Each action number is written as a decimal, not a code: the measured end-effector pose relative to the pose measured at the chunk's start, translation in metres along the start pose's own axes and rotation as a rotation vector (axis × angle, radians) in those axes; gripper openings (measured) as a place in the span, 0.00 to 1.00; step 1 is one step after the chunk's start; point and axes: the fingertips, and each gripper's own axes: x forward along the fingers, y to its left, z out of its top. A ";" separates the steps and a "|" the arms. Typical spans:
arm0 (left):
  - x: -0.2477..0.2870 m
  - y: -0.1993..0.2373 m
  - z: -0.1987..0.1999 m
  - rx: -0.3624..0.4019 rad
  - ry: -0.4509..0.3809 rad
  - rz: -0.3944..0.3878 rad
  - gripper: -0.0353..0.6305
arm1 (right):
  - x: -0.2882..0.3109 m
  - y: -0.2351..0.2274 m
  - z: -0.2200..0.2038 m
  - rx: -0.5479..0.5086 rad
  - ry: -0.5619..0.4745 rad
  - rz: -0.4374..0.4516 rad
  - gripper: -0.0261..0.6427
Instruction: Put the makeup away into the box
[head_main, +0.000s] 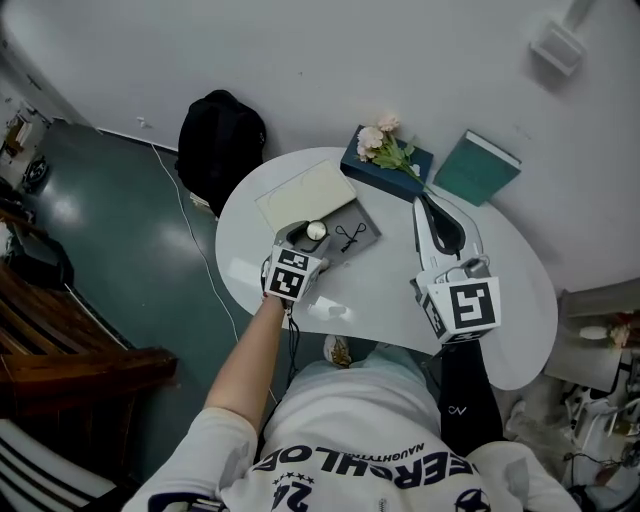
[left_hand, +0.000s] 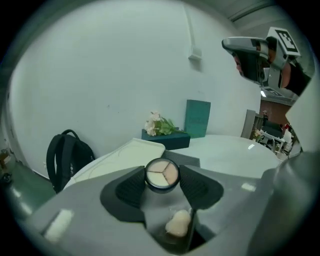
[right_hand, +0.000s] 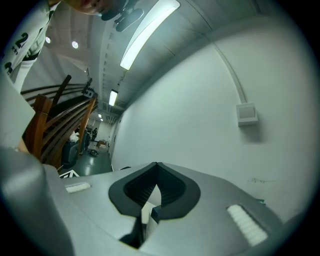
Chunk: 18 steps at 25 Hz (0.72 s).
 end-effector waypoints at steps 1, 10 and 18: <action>0.005 0.000 -0.008 -0.010 0.021 -0.005 0.39 | -0.001 -0.003 0.000 -0.001 0.004 -0.008 0.08; 0.030 -0.003 -0.035 -0.087 0.110 -0.022 0.39 | -0.009 -0.015 -0.003 -0.005 0.027 -0.048 0.08; 0.029 -0.005 -0.036 -0.058 0.116 -0.015 0.40 | -0.012 -0.013 -0.002 -0.004 0.023 -0.045 0.08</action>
